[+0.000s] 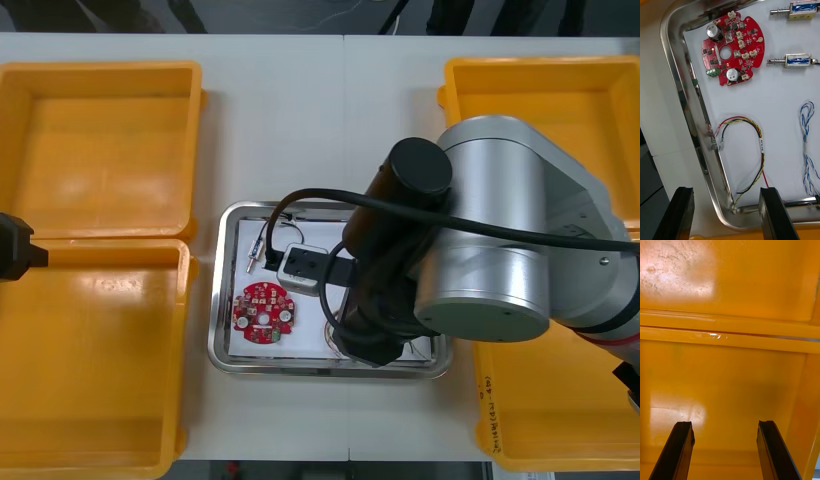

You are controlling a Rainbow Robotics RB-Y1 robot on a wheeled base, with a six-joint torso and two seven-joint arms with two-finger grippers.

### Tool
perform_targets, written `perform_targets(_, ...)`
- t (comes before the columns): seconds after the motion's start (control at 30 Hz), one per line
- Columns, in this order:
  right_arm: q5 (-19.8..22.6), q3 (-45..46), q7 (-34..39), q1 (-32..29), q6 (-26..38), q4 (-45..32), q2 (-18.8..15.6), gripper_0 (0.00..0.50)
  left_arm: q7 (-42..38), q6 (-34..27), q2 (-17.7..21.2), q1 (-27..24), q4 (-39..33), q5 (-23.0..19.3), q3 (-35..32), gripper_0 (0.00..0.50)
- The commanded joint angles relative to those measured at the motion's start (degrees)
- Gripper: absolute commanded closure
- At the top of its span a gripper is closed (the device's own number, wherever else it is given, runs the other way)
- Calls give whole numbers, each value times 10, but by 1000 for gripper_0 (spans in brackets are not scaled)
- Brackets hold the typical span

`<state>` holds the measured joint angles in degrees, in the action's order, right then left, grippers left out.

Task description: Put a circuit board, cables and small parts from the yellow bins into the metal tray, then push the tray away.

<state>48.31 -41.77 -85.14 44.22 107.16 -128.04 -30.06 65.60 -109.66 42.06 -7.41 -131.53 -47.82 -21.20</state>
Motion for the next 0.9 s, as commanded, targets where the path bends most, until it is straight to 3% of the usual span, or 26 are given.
perform_targets(0.03,-12,-21,-69,25,-6,23,34,0,49,-3,26,11,-19,-5,-17,0)
perform_targets(0.23,-51,-66,-128,33,-14,27,38,0,49,-3,26,11,-19,-5,-17,0)
perform_targets(0.53,-116,-151,-126,36,-34,50,40,0,49,-3,26,11,-19,-5,-17,0)
perform_targets(0.77,-158,-198,-122,36,-49,111,71,0,49,-3,26,11,-19,-5,-17,0)
perform_targets(0.9,-154,-202,-119,36,-54,117,76,0,49,-3,26,11,-19,-5,-17,0)
